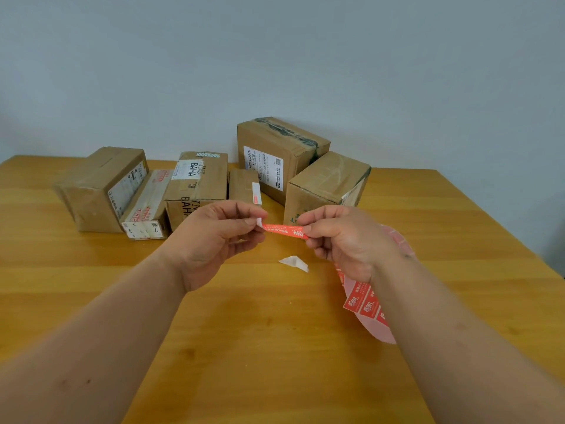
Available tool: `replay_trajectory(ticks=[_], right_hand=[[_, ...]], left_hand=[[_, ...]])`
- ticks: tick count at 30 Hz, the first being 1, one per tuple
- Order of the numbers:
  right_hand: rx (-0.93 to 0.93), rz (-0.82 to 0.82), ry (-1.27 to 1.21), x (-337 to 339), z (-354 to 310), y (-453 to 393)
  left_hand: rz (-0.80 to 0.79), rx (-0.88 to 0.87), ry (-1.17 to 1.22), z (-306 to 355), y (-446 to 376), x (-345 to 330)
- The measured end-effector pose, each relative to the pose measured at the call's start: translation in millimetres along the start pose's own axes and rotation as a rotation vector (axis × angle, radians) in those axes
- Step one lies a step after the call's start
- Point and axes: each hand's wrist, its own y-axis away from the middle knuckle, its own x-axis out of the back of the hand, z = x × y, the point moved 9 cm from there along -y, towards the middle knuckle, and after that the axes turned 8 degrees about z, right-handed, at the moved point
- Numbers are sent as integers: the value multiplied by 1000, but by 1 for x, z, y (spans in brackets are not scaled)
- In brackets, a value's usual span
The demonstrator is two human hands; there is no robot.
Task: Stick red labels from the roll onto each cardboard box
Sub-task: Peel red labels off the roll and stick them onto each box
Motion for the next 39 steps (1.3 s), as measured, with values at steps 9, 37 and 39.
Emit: replay_trajectory(ticks=[9, 37, 39], right_hand=[[227, 174, 348, 26, -26, -2], [203, 359, -293, 40, -47, 9], [228, 296, -270, 26, -53, 26]], left_hand=[[132, 83, -3, -11, -12, 0], [325, -76, -291, 29, -26, -49], [373, -111, -312, 38, -13, -36]])
